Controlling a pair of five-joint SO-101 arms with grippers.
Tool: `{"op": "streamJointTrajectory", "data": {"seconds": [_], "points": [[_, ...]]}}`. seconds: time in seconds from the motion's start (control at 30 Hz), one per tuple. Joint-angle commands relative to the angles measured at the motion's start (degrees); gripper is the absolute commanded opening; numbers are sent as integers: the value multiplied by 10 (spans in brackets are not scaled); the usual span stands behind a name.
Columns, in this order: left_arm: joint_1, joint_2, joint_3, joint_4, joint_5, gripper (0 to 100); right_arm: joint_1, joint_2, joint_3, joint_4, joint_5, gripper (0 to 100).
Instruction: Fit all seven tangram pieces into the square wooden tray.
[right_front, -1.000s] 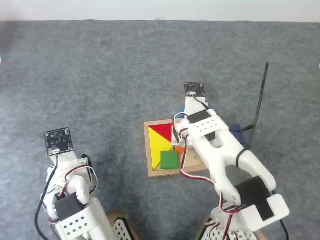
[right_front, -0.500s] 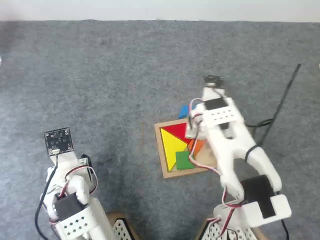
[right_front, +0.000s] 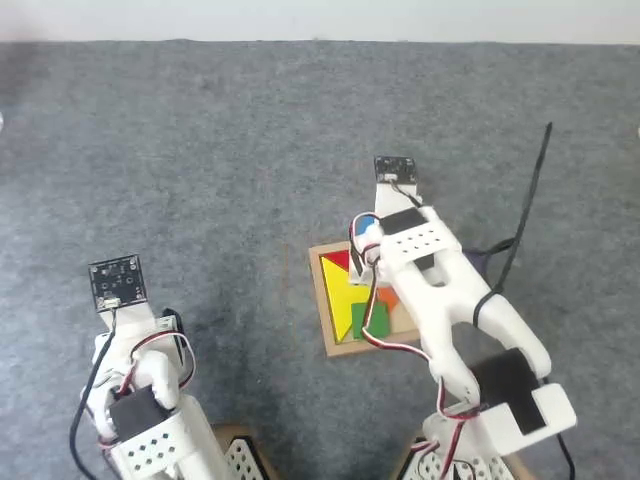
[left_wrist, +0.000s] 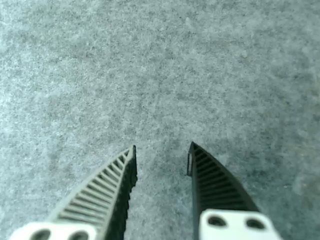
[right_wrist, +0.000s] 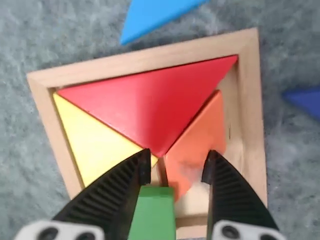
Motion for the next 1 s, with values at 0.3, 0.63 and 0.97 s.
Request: {"op": "streamJointTrajectory", "data": {"seconds": [0.3, 0.63, 0.97], "points": [[-4, -11, -2, 3, 4, 167, 82, 80, -3, -7, 23, 184], [-4, -11, -2, 3, 4, 167, 83, 72, 0, 13, 27, 180], [-4, -11, -2, 3, 4, 167, 104, 97, -21, 29, 53, 46]]}}
